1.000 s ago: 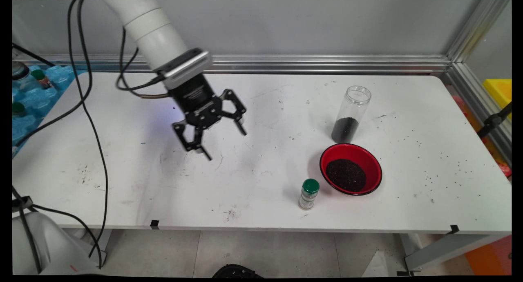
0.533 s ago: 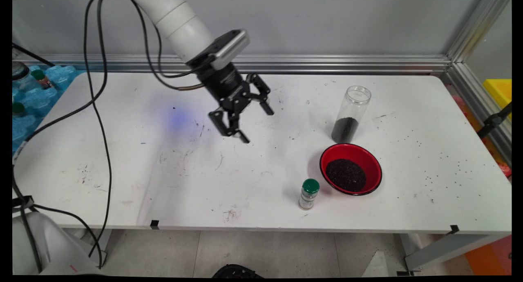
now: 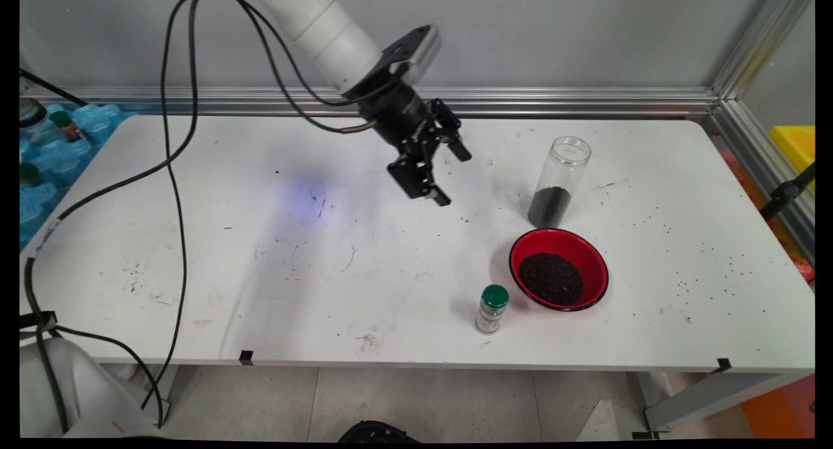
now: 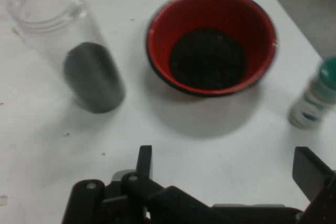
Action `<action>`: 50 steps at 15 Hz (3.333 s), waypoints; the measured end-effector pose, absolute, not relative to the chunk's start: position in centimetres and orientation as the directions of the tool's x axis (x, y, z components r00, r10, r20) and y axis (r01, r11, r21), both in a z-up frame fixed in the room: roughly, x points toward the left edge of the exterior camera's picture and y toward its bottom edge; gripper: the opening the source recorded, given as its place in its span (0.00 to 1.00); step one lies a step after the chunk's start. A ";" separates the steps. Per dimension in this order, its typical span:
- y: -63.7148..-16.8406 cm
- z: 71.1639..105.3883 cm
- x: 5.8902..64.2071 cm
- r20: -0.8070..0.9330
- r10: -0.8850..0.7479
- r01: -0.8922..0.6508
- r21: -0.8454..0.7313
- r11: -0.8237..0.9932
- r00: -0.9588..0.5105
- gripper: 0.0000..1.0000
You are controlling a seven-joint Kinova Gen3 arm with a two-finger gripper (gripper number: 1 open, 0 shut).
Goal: Pick up the black seasoning powder from the table
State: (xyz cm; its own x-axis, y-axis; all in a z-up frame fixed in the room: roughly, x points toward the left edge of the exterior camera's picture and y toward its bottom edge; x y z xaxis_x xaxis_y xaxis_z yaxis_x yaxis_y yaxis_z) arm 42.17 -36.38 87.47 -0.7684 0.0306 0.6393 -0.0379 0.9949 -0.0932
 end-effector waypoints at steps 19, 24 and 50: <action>-43.2 80.5 36.6 0.760 -0.216 -0.290 0.038 0.956 -0.613 1.00; -44.8 78.2 36.7 0.792 -0.222 -0.298 0.054 0.953 -0.568 1.00; -49.8 68.5 35.1 0.864 -0.097 -0.100 0.055 0.994 -0.493 1.00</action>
